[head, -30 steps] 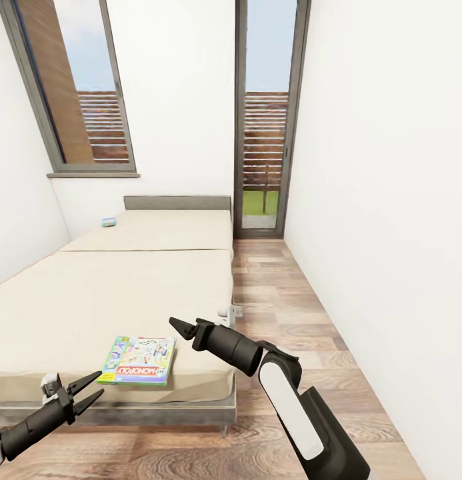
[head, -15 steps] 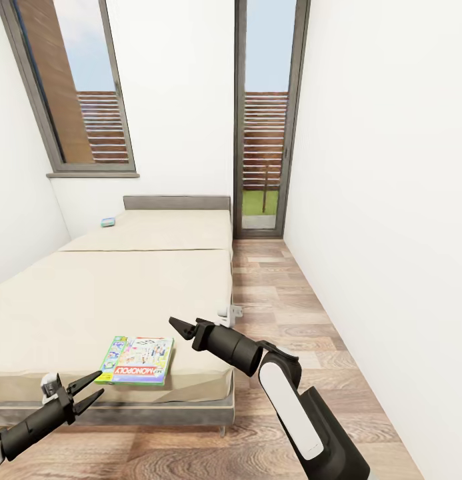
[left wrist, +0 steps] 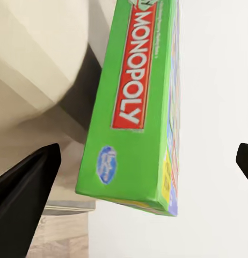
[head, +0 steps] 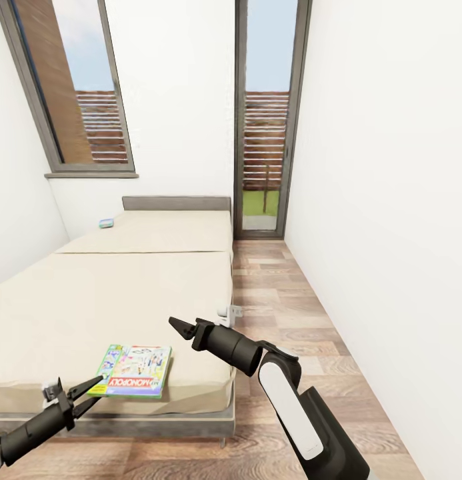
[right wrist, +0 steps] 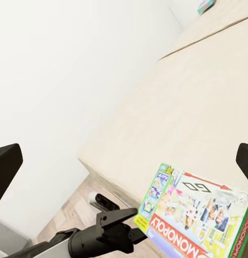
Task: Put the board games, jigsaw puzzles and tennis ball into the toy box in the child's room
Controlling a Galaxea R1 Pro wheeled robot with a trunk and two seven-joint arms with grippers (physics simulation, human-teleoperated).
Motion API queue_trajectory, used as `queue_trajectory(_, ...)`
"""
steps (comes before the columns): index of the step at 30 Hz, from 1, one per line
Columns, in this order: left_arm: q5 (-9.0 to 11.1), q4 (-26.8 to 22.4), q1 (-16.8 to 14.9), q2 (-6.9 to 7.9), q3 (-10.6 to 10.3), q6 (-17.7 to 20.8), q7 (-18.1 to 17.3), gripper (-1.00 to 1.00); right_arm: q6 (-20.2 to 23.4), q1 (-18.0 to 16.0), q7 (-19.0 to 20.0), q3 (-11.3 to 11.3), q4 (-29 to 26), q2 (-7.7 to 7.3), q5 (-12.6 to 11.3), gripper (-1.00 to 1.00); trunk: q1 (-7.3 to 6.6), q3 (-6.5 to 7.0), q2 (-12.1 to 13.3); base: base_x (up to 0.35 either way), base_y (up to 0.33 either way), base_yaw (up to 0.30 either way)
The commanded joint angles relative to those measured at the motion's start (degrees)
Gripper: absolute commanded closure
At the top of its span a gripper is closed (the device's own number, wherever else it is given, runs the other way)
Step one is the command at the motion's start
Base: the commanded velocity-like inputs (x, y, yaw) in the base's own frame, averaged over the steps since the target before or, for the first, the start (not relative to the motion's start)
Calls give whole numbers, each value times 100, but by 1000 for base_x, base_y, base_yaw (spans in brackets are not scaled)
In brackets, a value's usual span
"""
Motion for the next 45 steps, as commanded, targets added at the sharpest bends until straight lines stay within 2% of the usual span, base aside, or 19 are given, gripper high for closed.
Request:
queue_trajectory(1, 98, 0, -77, -1, 81, 0, 4, -100, 26, -3, 9, -6, -2, 2, -7, -100, 0, -5, -2, 46, 0, 0)
queue_trajectory(17, 98, -1, -77, -1, 86, 0, 5, -100, 26, -3, 5, -6, -2, 11, -7, -100, 0, -5, -2, 11, 0, 0)
queue_trajectory(18, 98, -2, -77, -1, 87, 0, 5, 100, 26, -3, 5, -6, -2, 11, -7, -100, 0, -5, -2, 1, 0, 0)
queue_trajectory(45, 106, -1, -77, -1, 67, 2, -13, 100, 26, -3, 4, 39, 1, 20, -1, -100, -22, 13, 38, 0, 0, 0)
